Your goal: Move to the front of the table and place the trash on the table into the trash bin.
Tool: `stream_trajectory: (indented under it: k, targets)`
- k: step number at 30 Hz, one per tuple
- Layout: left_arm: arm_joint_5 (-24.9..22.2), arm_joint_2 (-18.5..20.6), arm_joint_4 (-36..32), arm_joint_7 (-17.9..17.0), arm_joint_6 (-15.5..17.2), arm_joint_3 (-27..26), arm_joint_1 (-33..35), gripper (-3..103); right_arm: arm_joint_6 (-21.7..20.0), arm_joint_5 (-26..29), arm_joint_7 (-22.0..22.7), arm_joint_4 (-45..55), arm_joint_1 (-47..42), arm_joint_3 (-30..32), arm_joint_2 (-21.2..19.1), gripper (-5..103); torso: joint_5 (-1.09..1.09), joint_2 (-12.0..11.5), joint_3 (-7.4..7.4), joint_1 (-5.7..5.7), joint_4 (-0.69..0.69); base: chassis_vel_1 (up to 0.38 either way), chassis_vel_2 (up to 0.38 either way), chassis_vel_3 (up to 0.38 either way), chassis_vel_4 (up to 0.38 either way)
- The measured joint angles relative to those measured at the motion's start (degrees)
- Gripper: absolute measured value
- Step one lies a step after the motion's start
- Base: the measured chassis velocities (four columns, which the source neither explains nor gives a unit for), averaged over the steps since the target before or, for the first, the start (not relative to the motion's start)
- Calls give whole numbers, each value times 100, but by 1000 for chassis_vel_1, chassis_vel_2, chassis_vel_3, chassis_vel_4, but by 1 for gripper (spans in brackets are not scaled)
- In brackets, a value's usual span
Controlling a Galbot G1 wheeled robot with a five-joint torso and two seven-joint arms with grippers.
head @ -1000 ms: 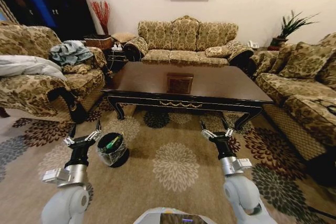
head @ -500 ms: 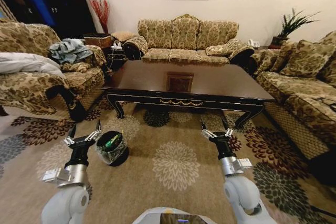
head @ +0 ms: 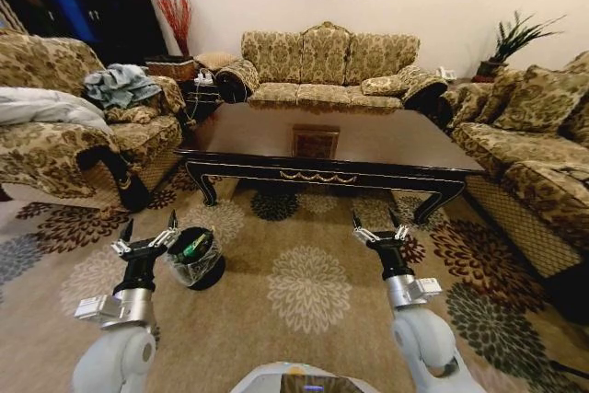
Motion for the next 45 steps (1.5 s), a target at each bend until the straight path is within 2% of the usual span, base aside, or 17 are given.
stream_trajectory:
  k: [27,37,45]
  targets:
    - [0,0,0,0,0,0,0,100,0,0,0,0,0,0,0,100,0,-632,-412,-220,0,0,0,0,0]
    - [0,0,0,0,0,0,0,100,0,0,0,0,0,0,0,100,0,-795,-505,-289,0,0,0,0,0]
    - [0,0,0,0,0,0,0,100,0,0,0,0,0,0,0,100,0,-828,-524,-303,0,0,0,0,0]
